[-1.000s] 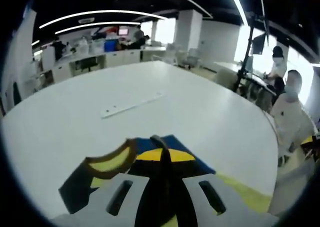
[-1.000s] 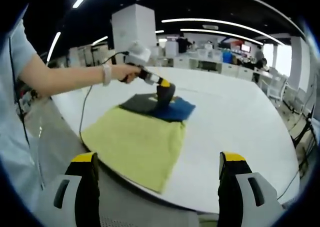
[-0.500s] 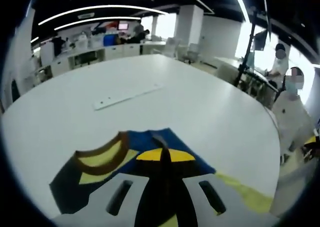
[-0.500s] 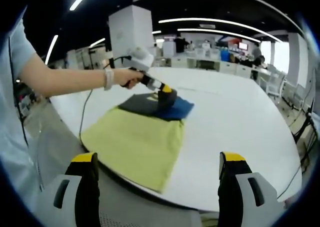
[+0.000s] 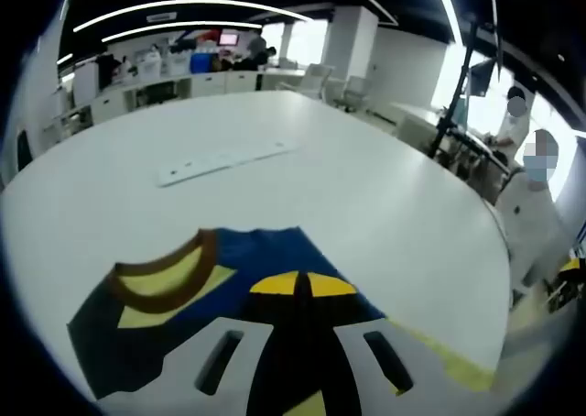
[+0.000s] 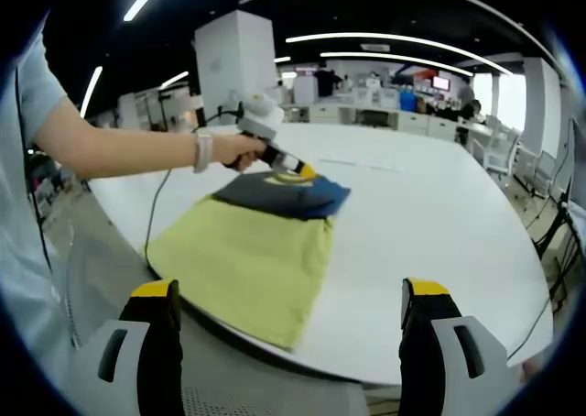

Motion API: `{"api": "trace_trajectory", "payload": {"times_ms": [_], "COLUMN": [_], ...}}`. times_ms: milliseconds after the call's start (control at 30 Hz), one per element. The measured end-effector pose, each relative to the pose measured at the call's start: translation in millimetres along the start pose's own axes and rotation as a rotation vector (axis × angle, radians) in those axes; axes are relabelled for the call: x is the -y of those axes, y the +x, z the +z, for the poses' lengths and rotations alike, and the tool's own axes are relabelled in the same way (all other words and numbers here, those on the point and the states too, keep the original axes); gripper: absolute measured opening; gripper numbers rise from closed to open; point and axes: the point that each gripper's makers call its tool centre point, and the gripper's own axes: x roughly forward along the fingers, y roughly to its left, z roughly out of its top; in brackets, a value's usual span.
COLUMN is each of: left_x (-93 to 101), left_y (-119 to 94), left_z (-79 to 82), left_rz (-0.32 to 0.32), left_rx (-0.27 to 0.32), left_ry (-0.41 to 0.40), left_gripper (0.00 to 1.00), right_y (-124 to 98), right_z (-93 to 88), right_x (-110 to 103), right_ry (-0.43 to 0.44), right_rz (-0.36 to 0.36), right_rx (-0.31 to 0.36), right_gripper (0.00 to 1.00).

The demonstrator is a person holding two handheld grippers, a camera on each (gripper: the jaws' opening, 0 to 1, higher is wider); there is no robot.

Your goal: Fold the garment on the visible template until the final outline fits inside the template.

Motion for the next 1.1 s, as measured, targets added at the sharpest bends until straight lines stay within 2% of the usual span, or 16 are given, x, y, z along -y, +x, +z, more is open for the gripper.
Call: {"api": "trace_trajectory", "payload": {"times_ms": [133, 267, 600, 700, 900, 1100], "left_x": [2.8, -7.1, -29.4, -33.6, -31.3, -23.0], "left_y": [0.5, 0.0, -4.9, -5.7, -3.1, 0.8], "left_z": [-2.0, -8.4, -44.5, -56.8, -68.8, -68.4], "left_rz": [-0.002, 0.038, 0.086, 0.105, 0.094, 0.076], "left_rx": [-0.005, -0.011, -0.080, -0.113, -0.140, -0.143], "left_ry": [0.005, 0.000, -0.046, -0.026, -0.038, -0.026], "left_gripper": [0.00, 0.00, 0.00, 0.00, 0.00, 0.00], "right_y": [-0.2, -1.9, -1.1, -0.3, 0.8, 0.2], "right_z": [-0.5, -1.9, -2.4, -1.4, -1.6, -1.1], "right_x": [1.6, 1.3, -1.0, -0.9, -1.9, 0.8], "right_ry": [0.002, 0.002, 0.003, 0.002, -0.005, -0.004], "right_rz": [-0.003, 0.000, 0.013, 0.015, 0.022, 0.017], "right_rx": [0.000, -0.002, -0.001, 0.001, -0.006, -0.006], "right_gripper": [1.00, 1.00, 1.00, 1.00, 1.00, 1.00]}}
